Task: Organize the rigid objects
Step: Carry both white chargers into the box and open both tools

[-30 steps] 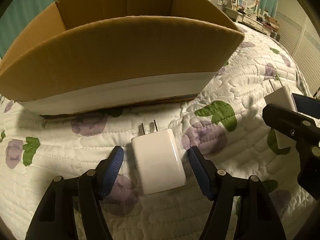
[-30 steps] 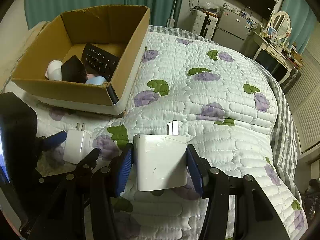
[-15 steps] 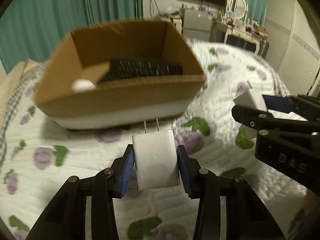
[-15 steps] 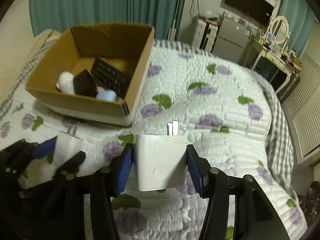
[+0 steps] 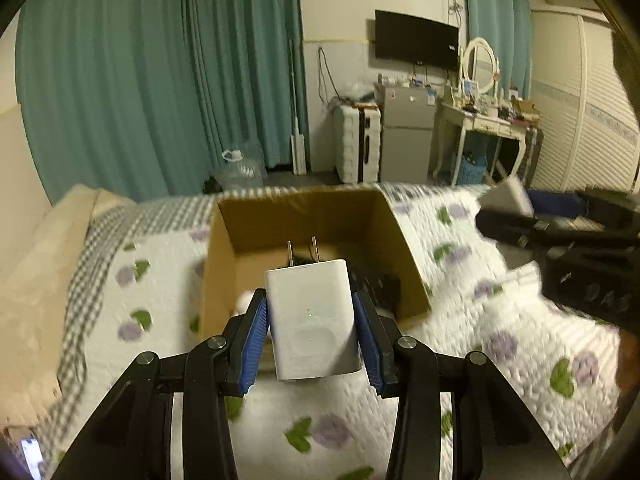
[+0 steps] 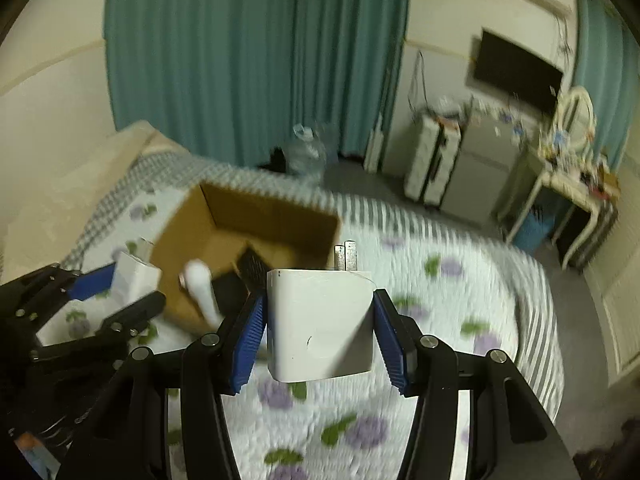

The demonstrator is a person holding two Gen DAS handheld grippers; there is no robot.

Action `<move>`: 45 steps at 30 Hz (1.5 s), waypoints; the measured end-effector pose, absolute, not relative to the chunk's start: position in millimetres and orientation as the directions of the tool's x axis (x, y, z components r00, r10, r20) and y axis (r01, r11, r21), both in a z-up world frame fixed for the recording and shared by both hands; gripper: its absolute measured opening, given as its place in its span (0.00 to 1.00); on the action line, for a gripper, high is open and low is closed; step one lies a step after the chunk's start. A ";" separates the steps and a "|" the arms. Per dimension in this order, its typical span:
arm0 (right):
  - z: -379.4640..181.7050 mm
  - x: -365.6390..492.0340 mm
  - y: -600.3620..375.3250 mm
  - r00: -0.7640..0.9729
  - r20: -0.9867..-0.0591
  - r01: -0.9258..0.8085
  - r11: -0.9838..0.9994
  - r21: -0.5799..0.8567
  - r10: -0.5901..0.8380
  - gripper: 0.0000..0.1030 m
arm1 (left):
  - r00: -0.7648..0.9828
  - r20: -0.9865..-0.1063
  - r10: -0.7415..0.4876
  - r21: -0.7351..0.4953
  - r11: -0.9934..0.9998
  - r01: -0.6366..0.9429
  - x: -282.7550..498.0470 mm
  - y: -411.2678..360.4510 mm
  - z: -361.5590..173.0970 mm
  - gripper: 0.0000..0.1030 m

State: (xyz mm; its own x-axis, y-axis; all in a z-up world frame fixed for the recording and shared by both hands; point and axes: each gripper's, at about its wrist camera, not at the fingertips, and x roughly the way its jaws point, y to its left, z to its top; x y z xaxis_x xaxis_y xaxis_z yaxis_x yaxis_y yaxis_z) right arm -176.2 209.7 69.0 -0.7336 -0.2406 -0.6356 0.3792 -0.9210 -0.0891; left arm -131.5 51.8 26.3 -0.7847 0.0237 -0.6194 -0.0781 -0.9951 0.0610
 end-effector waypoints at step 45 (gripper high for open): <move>-29.1 -321.0 139.4 -0.634 -0.721 0.544 -0.824 -0.158 -0.280 0.51 | -0.760 -0.647 -0.060 0.073 -0.997 0.016 -246.9 -13.5 -25.2 0.64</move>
State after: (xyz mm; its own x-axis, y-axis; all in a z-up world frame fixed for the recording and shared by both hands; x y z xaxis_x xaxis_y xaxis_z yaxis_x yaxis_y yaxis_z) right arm -321.0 139.4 -29.1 -0.6344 -0.2799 -0.7206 0.5435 -0.8243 -0.1583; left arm -246.9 -13.5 -25.2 -0.7600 -0.0595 -0.6472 0.0159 -0.9972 0.0730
